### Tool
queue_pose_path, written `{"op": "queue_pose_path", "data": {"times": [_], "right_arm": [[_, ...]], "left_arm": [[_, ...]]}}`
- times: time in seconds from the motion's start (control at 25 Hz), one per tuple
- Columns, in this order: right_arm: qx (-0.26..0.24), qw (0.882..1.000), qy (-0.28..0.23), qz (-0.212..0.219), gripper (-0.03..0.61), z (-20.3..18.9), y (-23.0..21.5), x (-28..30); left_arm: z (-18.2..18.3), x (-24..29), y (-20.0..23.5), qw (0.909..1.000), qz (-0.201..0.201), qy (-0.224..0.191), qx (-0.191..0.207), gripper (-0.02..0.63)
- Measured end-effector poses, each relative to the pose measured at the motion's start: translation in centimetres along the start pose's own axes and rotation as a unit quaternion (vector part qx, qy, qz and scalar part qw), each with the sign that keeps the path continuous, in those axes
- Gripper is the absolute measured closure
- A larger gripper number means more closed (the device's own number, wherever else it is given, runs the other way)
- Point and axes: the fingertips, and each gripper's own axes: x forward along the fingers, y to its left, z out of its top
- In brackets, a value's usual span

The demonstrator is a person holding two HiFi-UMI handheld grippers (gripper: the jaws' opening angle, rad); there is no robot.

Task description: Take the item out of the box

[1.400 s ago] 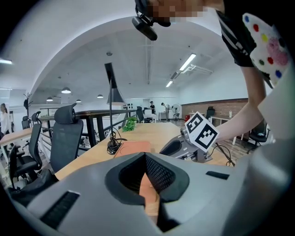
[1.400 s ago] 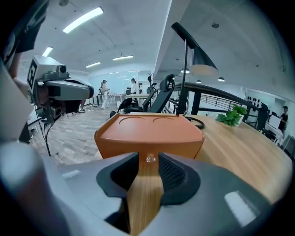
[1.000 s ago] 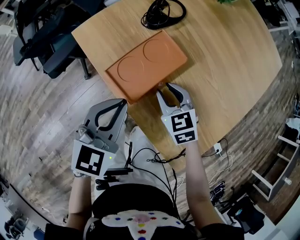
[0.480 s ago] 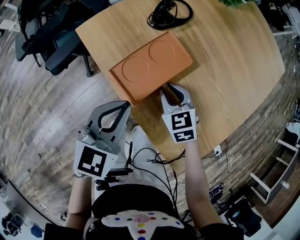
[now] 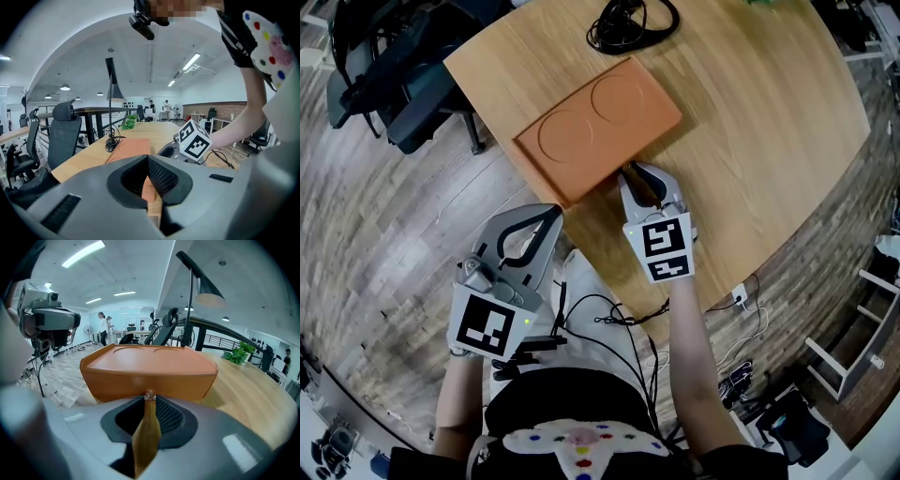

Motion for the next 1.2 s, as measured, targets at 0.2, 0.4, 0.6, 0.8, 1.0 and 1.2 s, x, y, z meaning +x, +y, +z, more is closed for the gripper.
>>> {"op": "queue_pose_path", "data": {"times": [0.2,0.4,0.6,0.8,1.0,1.2], "right_arm": [[0.004,1.000,0.001,-0.004,0.495,-0.3,0.0,-0.3],[0.007,1.000,0.006,-0.012,0.495,-0.9,-0.1,-1.2],[0.013,1.000,0.009,-0.019,0.495,-1.7,0.0,-2.1],[0.022,0.999,0.009,-0.026,0.496,-2.3,0.0,-3.0],[0.026,0.999,0.010,-0.034,0.497,-2.9,-0.1,-3.7],[0.034,0.999,0.010,-0.041,0.497,-3.6,-0.2,-4.8]], "left_arm": [[-0.1,0.1,0.0,1.0000,-0.004,0.000,0.001,0.614],[0.1,0.1,-0.3,0.9999,-0.010,-0.002,0.001,0.614],[0.2,0.4,-0.9,0.9998,-0.021,-0.004,0.005,0.614],[0.5,0.6,-1.7,0.9994,-0.032,-0.005,0.013,0.614],[0.7,0.9,-2.5,0.9989,-0.043,-0.004,0.020,0.614],[0.8,0.9,-3.2,0.9984,-0.050,-0.004,0.024,0.614]]}}
